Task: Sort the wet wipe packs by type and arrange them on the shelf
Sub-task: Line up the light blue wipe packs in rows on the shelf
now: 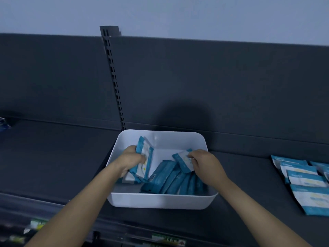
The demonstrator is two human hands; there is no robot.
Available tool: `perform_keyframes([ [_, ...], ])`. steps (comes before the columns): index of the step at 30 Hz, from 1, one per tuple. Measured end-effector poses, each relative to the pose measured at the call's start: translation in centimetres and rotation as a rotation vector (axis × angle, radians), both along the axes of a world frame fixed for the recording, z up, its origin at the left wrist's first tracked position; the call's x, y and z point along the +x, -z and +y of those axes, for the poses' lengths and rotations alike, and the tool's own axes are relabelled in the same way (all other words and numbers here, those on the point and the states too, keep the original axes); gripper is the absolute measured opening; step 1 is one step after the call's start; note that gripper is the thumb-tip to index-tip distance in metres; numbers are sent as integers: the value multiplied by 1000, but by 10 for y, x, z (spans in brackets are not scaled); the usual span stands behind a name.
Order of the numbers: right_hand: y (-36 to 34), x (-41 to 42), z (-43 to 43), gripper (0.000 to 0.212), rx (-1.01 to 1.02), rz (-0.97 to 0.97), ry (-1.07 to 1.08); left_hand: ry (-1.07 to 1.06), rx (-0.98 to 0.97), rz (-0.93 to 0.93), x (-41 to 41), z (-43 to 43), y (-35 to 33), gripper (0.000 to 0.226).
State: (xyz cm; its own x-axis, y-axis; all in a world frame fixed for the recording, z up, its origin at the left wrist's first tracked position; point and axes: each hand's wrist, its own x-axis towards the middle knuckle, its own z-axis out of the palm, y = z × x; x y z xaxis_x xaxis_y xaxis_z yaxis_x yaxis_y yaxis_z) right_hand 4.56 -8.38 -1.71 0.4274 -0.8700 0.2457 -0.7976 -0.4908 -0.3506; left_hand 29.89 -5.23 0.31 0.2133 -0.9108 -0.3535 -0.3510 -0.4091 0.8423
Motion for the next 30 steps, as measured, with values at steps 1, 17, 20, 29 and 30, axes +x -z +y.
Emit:
perform_keyframes([
  [1, -1, 0, 1, 27, 1, 13, -5, -14, -24, -29, 2, 1, 0, 16],
  [17, -18, 73, -18, 91, 451, 624, -570, 3, -250, -458, 18, 17, 15, 16],
  [20, -18, 83, -22, 78, 418, 590, -506, -30, -238, -441, 19, 17, 14, 15],
  [29, -18, 78, -14, 89, 396, 674, -571, -45, -250, -439, 16, 19, 13, 15],
  [30, -19, 79, -13, 84, 378, 650, -562, -46, -255, -446, 16, 19, 13, 14],
])
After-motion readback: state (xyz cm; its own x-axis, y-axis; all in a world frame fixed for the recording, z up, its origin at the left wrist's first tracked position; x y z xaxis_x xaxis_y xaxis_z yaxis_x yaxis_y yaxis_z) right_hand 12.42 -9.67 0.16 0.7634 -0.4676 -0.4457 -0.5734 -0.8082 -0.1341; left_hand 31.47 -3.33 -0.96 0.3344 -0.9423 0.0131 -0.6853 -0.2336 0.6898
